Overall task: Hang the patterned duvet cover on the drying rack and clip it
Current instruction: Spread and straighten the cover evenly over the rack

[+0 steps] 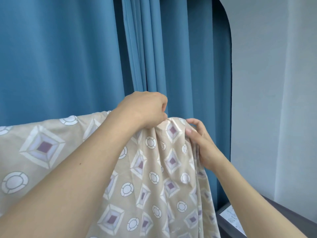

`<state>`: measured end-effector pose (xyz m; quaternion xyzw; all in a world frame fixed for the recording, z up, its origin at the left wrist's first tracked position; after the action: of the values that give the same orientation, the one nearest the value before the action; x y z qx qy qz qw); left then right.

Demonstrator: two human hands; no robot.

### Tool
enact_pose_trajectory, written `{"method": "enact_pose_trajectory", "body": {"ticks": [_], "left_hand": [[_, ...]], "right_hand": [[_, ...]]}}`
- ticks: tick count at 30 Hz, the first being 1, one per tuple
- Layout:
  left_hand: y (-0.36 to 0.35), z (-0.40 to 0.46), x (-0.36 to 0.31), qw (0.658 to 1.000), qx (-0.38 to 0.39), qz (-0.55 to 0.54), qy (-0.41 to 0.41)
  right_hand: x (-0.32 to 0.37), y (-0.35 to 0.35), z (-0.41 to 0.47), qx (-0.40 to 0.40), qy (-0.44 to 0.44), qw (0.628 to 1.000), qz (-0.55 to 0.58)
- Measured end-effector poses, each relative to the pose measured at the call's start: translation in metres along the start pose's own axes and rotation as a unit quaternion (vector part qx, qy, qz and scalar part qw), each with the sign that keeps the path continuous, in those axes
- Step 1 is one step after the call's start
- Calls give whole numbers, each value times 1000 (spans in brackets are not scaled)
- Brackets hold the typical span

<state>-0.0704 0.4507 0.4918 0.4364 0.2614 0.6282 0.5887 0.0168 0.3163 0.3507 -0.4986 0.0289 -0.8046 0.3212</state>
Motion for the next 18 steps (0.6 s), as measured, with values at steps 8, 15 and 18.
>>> {"method": "enact_pose_trajectory", "body": {"ticks": [8,15,18], "left_hand": [[4,0,6,999,-30,-2,36],[12,-9,3,994,-37,-19,101],[15,-11,6,993,-29,-25,110]], "right_hand": [[38,16,-7,-144,149,948,-240],[32,-24,30,-45,0,985,-166],[18,-28,31,-16,-13,986,-167]]}}
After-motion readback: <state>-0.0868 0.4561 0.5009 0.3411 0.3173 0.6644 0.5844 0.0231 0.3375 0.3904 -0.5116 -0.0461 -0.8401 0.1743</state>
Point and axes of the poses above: each hand's wrist, its own z-axis towards the middle knuckle, its own y-axis out of the back of the hand, x = y × z, the point moved 7 cm from there along z, towards the middle knuckle, and after that the axes turned 9 degrees about z, right-handed, at the moved point
